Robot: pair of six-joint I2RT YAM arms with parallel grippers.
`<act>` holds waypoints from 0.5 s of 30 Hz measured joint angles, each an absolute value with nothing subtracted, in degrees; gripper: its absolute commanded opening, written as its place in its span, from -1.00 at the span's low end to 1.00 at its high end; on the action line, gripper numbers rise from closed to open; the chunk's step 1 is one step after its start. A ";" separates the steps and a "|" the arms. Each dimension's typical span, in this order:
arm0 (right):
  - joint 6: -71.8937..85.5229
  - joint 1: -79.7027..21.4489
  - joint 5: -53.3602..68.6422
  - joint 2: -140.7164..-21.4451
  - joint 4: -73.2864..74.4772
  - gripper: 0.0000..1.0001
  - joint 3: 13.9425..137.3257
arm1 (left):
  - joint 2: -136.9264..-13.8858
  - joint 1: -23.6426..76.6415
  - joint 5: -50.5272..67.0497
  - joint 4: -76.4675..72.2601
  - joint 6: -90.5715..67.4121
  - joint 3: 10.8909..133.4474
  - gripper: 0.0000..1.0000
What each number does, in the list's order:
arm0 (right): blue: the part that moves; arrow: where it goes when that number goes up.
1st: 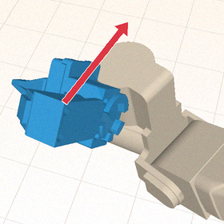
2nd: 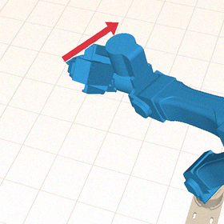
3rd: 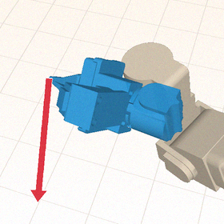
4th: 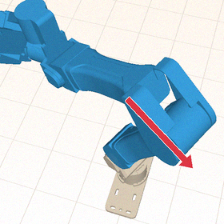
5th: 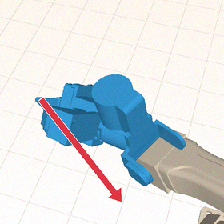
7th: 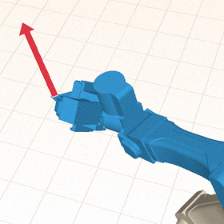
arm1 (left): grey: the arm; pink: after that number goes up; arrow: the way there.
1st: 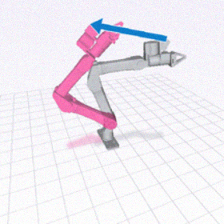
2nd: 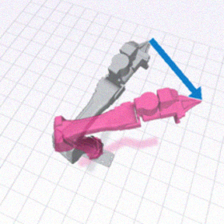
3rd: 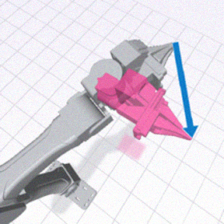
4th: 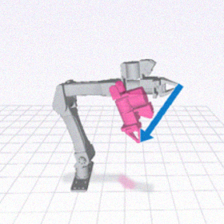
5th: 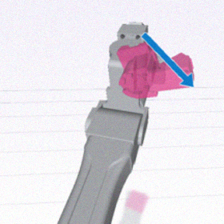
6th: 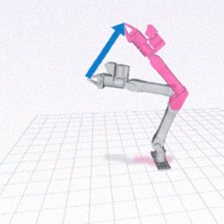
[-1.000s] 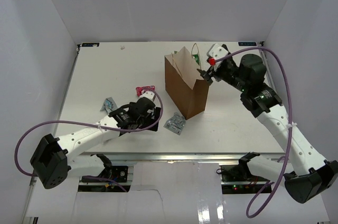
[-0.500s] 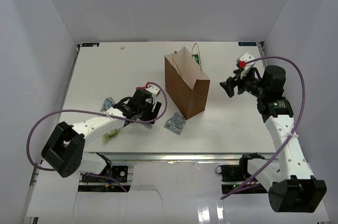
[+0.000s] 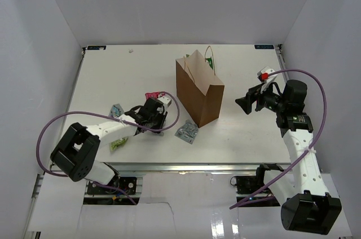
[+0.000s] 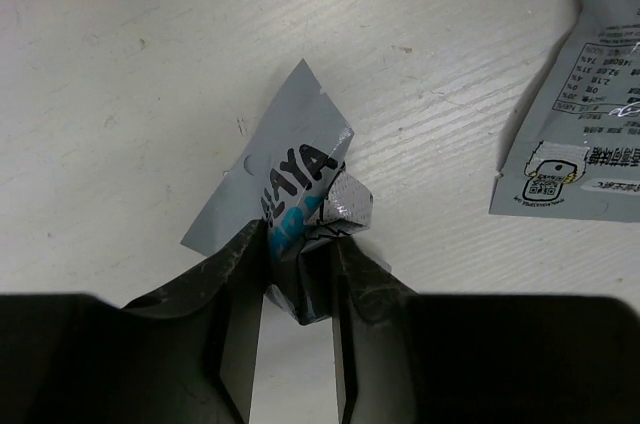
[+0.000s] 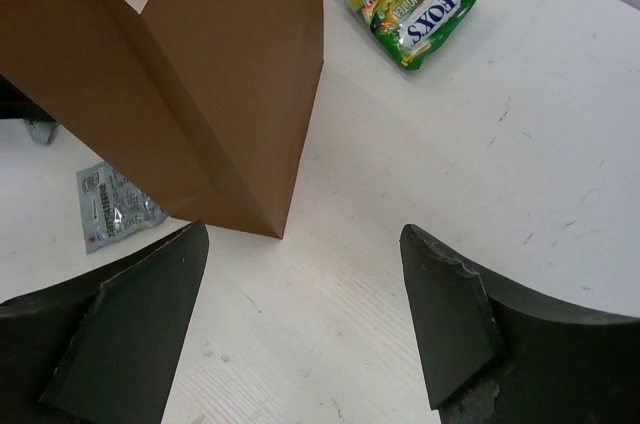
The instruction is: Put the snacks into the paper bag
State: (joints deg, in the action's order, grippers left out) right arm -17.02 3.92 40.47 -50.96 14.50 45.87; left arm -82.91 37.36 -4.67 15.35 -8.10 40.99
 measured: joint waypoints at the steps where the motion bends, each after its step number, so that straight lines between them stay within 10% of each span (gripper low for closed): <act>1: -16.86 4.08 40.84 -50.94 14.50 0.67 45.56 | -82.63 37.32 -4.67 15.40 -8.29 40.99 -0.57; 15: -16.60 4.49 45.43 -50.89 14.90 0.67 45.01 | -59.20 38.48 8.03 17.96 -20.38 56.38 -0.78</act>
